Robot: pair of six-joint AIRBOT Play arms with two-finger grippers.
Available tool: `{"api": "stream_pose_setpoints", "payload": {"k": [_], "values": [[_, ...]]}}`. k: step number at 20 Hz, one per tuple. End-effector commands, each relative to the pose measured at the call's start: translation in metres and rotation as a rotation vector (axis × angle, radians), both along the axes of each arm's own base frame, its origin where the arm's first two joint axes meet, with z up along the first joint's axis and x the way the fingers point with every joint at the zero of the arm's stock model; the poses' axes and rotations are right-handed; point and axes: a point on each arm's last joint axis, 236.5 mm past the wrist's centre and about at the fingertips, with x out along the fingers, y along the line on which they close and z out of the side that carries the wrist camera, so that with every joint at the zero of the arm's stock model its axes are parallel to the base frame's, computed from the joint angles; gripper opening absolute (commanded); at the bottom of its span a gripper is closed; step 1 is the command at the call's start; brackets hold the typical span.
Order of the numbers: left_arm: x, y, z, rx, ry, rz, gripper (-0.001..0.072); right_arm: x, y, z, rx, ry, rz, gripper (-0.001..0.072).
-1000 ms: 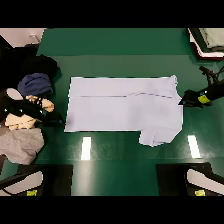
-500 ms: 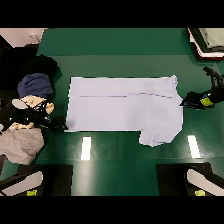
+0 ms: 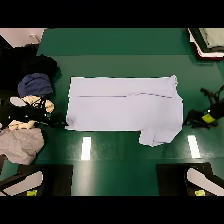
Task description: Fold the shirts.
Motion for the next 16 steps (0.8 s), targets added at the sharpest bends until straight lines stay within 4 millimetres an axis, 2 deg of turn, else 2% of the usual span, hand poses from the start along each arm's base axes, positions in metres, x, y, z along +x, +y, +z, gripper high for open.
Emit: {"api": "stream_pose_setpoints", "payload": {"k": [1, 3, 6, 7, 8, 9, 10, 11, 13, 16], "values": [[0.004, 0.0, 0.004, 0.0, -0.016, -0.005, 0.0019, -0.023, 0.03, -0.027, 0.155, 0.052, -0.107, 0.0475], [0.004, 0.0, 0.004, -0.001, -0.015, -0.005, 0.0019, -0.019, 0.04, -0.039, 0.172, 0.023, -0.136, 0.0465], [0.004, -0.001, 0.005, -0.008, -0.013, -0.004, 0.0019, -0.007, 0.05, -0.047, 0.153, -0.028, -0.112, 0.0441], [0.003, -0.002, 0.005, -0.01, -0.01, -0.007, 0.0019, -0.004, 0.052, -0.048, 0.147, -0.04, -0.1, 0.0374], [0.001, -0.002, 0.005, -0.013, -0.005, -0.011, 0.0019, -0.003, 0.053, -0.048, 0.142, -0.043, -0.089, 0.0248], [0.0, -0.002, 0.005, -0.014, -0.002, -0.014, 0.0019, -0.005, 0.054, -0.049, 0.137, -0.038, -0.077, 0.0166], [-0.001, -0.003, 0.006, -0.016, -0.001, -0.025, 0.0019, -0.008, 0.055, -0.049, 0.135, -0.025, -0.061, 0.0051], [-0.005, -0.003, 0.006, -0.014, 0.01, -0.036, 0.0018, -0.013, 0.057, -0.047, 0.146, -0.006, -0.054, 0.0018], [-0.011, 0.001, 0.013, 0.001, 0.025, -0.082, 0.0018, -0.025, 0.061, -0.041, 0.168, 0.028, -0.02, 0.0017], [-0.017, 0.014, 0.043, 0.089, -0.055, -0.118, 0.0017, -0.05, 0.046, -0.024, 0.088, 0.05, 0.054, 0.0016]]}}
